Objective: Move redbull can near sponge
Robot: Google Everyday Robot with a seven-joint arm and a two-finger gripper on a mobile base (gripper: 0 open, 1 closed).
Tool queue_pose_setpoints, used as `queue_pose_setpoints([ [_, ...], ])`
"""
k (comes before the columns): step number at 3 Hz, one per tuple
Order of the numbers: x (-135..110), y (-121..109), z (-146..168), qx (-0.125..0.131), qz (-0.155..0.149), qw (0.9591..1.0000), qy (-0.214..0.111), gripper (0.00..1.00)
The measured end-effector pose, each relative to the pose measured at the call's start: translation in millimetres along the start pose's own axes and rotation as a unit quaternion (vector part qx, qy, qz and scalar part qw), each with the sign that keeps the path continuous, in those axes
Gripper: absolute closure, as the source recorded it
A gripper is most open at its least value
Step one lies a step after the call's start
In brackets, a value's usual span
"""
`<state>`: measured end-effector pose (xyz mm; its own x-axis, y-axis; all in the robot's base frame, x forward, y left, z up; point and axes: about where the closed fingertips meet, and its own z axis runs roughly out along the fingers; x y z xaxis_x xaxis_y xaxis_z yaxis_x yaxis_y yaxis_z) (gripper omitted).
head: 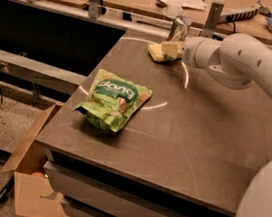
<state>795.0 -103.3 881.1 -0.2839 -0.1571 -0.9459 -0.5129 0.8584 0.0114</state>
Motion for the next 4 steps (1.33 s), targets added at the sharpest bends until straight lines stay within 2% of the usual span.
queue_pose_setpoints([
  [1, -16, -27, -33, 0.028, 0.006, 0.9990, -0.036, 1.00],
  [2, -63, -9, -73, -0.002, -0.034, 0.9946, -0.097, 1.00],
  [3, -60, -1, -85, -0.017, -0.045, 0.9944, -0.094, 1.00],
  [4, -29, 1, -82, -0.019, -0.049, 0.9973, -0.051, 1.00],
])
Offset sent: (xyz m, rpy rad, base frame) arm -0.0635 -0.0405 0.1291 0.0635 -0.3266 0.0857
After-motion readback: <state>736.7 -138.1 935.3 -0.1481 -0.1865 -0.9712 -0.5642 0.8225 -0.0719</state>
